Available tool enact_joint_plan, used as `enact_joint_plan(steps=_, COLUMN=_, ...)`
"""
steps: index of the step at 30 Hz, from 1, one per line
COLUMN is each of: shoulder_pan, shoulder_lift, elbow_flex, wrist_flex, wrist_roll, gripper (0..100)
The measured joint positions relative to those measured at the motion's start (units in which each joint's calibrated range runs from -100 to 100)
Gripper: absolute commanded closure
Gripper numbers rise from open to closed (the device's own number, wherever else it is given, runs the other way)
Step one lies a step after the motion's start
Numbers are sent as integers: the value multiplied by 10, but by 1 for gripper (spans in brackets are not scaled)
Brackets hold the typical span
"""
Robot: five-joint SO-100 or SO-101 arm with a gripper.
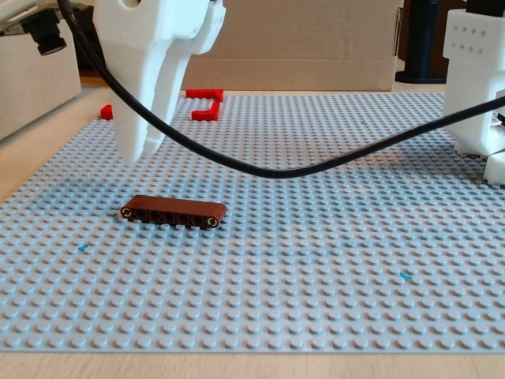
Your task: Grab and store lego
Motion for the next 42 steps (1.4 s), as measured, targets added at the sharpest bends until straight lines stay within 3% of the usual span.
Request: enact_joint_plan(steps=42, shoulder_pan=-5, shoulder_lift=58, elbow_flex=0, wrist_flex=-59, wrist_roll=-1, gripper=89)
